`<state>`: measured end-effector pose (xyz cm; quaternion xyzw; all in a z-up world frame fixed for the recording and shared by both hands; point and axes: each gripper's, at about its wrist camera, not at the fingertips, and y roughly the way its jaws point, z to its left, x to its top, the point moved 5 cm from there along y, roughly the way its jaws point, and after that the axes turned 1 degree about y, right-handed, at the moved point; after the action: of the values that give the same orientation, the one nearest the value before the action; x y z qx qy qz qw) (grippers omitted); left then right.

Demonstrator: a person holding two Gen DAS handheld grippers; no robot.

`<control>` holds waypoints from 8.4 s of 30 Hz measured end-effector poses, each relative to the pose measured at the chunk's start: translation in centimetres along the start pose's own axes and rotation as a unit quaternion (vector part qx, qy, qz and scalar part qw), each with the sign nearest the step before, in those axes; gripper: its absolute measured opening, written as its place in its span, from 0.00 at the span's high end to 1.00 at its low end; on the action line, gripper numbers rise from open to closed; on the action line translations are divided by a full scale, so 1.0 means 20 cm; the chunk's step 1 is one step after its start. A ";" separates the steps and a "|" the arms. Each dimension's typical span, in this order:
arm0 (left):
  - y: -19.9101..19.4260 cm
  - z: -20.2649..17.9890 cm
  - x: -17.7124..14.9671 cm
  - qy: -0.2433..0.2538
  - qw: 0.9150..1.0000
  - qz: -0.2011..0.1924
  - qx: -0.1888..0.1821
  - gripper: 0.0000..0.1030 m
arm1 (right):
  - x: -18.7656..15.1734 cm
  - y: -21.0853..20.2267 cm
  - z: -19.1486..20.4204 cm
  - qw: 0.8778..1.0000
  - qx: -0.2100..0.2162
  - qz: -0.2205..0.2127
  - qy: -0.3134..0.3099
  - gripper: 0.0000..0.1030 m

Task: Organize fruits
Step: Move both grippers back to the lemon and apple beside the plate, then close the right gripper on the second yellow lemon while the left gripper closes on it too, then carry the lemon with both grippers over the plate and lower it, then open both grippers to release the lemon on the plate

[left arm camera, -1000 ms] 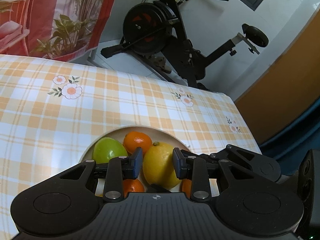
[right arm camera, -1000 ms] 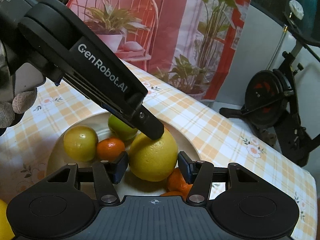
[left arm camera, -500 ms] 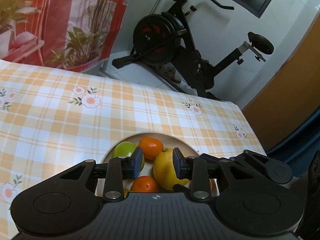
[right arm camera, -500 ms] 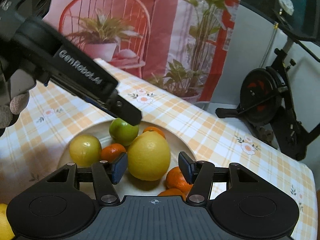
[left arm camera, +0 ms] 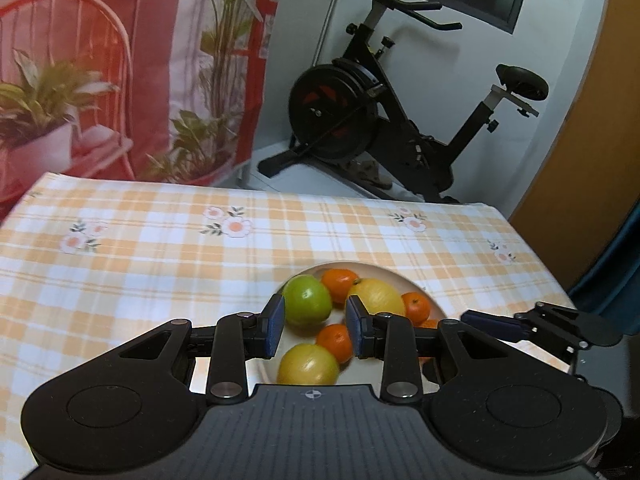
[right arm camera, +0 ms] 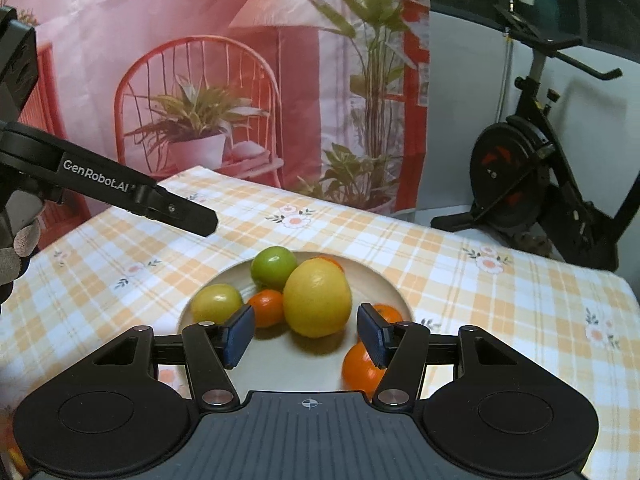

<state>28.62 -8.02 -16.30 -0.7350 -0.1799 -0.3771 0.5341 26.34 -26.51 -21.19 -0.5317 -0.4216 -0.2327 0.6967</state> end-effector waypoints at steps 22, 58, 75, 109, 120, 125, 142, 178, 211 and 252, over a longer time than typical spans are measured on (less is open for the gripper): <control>-0.35 0.05 -0.31 -0.018 0.999 -0.006 0.041 0.66 | -0.22 -0.24 0.25 0.999 0.027 -0.008 0.044 0.49; -0.61 0.16 -0.71 -0.030 0.999 -0.006 0.026 0.60 | -0.38 -0.36 0.57 0.999 0.021 0.042 0.014 0.48; -0.58 0.14 -0.74 -0.023 1.000 0.000 0.016 0.54 | -0.41 -0.26 0.62 0.997 0.037 0.069 -0.015 0.48; -0.23 -0.01 -0.59 -0.088 0.982 0.112 -0.121 0.56 | -0.43 -0.26 0.60 0.996 0.055 0.077 0.001 0.49; -0.19 -0.04 -0.60 -0.086 0.981 0.119 -0.127 0.60 | -0.43 -0.24 0.58 0.994 0.060 0.091 0.016 0.48; -0.17 -0.04 -0.59 -0.086 0.982 0.117 -0.125 0.60 | -0.43 -0.24 0.58 0.993 0.058 0.106 0.000 0.52; -0.10 -0.05 -0.55 -0.086 0.982 0.113 -0.124 0.62 | -0.44 -0.17 0.56 0.991 0.065 0.121 0.006 0.55; 0.05 -0.20 -0.21 -0.048 0.986 0.072 -0.146 0.62 | -0.19 -0.15 0.25 0.999 0.024 0.045 0.000 0.56; 0.36 -0.18 -0.09 -0.066 0.985 0.095 -0.131 0.63 | -0.19 0.17 0.01 0.998 -0.012 0.062 -0.012 0.56; -0.39 0.12 -0.43 -0.014 0.999 0.025 -0.021 0.62 | -0.25 -0.30 0.32 0.999 -0.004 0.011 0.032 0.53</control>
<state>18.69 -1.75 -18.04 -0.7554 -0.1608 -0.3566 0.5257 16.79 -23.05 -21.58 -0.5314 -0.3927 -0.2434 0.7100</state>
